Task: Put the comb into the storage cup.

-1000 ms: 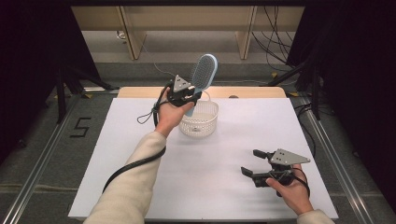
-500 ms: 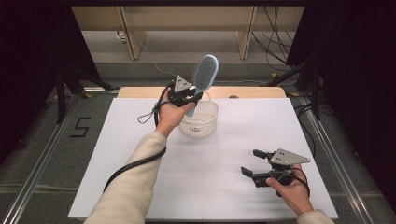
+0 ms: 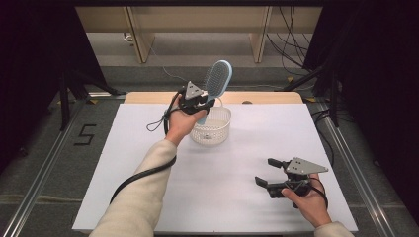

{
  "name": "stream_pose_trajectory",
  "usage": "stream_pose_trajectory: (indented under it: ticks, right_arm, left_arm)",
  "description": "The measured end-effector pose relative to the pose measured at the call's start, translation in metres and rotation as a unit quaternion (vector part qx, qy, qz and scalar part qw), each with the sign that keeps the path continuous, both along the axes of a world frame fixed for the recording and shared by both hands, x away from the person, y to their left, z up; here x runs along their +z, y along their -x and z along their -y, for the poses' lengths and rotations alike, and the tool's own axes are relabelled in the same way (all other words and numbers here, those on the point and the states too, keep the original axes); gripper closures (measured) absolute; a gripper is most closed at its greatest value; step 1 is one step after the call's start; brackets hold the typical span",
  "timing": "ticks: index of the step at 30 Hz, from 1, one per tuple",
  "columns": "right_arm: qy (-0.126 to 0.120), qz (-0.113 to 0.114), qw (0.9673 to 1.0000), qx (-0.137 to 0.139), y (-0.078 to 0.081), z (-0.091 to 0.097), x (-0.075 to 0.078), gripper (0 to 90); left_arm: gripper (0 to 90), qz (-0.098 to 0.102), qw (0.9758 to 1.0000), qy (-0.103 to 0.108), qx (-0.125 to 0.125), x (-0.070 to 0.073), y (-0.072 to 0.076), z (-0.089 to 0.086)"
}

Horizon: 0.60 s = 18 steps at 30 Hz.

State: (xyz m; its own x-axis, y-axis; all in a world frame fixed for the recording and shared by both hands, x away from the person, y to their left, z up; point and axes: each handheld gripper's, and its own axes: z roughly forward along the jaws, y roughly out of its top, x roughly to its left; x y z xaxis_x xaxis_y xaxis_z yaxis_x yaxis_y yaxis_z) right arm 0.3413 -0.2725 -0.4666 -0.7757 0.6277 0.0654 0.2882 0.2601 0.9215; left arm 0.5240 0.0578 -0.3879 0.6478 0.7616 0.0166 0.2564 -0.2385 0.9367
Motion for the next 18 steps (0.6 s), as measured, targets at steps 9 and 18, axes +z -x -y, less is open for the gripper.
stream_pose_trajectory:
  ticks: [9, 18]
  right_arm:
    - [0.000, 0.000, 1.0000, -0.001, 0.0003, 0.0001, 0.0003, 16.4]
    - [0.000, 0.001, 1.0000, 0.000, 0.0000, 0.0000, -0.0001, 16.4]
  left_arm:
    - [69.9, 0.001, 1.0000, 0.000, -0.001, -0.0018, -0.0003, 0.0000]
    - [69.9, 0.002, 1.0000, 0.003, -0.001, -0.0049, -0.0012, -0.0015]
